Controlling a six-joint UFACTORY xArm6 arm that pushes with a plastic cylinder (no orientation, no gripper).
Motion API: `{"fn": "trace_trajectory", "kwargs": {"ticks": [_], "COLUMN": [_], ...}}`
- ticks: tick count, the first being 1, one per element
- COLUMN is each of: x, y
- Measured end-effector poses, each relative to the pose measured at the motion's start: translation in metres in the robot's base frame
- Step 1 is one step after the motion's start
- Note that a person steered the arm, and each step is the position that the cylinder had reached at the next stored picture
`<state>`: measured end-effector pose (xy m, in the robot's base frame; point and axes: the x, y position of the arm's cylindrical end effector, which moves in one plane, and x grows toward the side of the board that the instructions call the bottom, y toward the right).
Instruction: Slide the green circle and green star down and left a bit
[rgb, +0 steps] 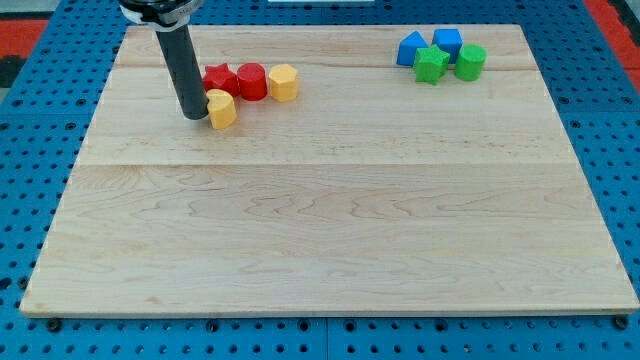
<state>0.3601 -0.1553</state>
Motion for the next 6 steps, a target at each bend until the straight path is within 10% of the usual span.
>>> {"fn": "trace_trajectory", "kwargs": {"ticks": [2, 6], "x": [0.108, -0.094], "y": [0.024, 0.432]}}
